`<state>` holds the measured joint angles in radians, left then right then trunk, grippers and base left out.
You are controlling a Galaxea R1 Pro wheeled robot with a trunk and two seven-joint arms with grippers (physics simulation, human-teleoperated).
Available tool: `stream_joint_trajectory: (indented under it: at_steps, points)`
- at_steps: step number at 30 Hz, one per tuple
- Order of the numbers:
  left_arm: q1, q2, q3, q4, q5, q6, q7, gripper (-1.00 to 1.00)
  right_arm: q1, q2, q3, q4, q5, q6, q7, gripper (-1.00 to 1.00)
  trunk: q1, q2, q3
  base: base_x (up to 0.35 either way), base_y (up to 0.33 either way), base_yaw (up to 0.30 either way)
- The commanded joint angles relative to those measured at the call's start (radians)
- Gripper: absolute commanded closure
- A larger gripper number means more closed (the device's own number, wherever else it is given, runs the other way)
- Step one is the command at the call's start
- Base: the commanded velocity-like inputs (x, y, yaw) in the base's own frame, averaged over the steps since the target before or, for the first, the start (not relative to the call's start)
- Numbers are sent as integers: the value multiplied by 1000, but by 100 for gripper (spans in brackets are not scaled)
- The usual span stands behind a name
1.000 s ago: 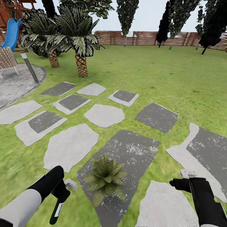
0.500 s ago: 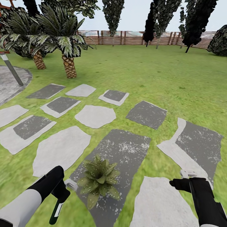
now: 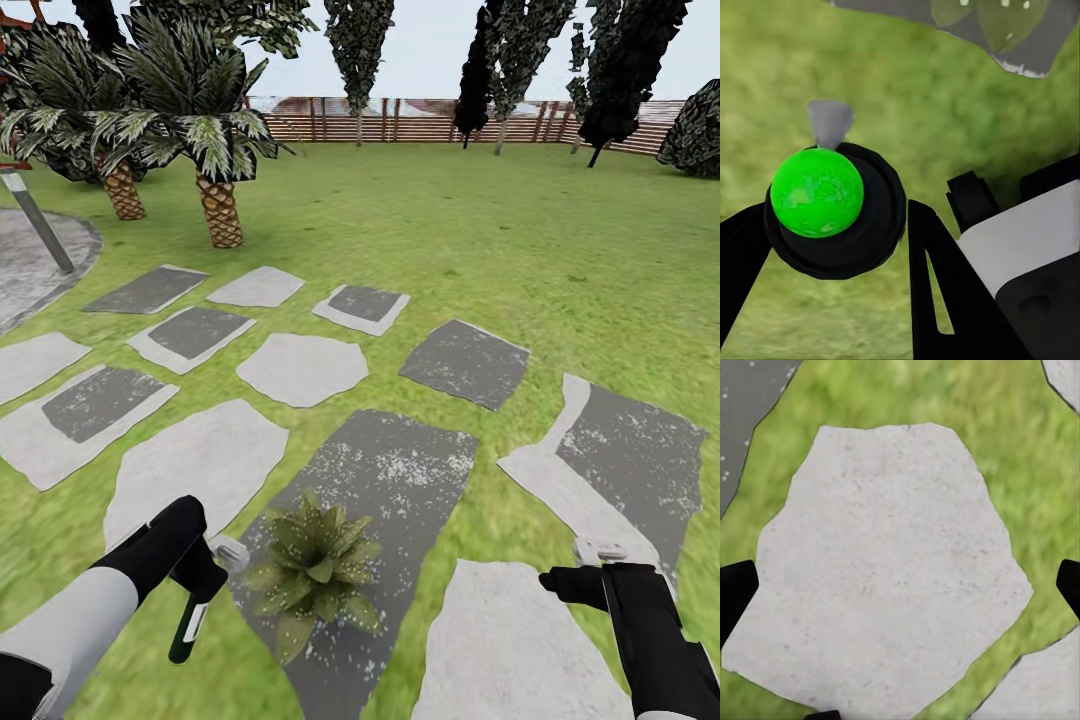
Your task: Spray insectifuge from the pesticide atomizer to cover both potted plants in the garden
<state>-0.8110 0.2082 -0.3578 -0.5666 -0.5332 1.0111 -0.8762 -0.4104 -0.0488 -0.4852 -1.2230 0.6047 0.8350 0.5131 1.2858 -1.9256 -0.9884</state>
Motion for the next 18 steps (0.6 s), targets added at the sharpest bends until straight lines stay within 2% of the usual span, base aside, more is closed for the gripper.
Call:
stream_joint_trajectory:
  at_steps: [1,5,7,10,12,18]
  points:
    - [1,1,-5,-2,-10,1,-10,100,-1,0,-1,-1,10,2,10,-100,0,0,-1,0,0,0]
    - [13,0,-7,-2,-10,0,-6,100,-1,2,-1,-1,10,2,10,-100,0,0,-1,0,0,0]
    - [39,0,-7,-2,-10,-1,-7,100,-1,3,-1,-1,11,2,10,-100,0,0,-1,0,0,0]
    - [110,0,-7,-2,-11,-2,-7,100,-1,5,0,-1,12,2,10,-100,0,0,-1,0,0,0]
    - [130,0,-7,-2,-11,-2,-6,100,-1,6,0,-1,12,2,10,-100,0,0,-1,0,0,0]
    - [140,0,-1,-2,-10,-2,-9,100,-1,6,0,-1,12,2,10,-100,0,0,-1,0,0,0]
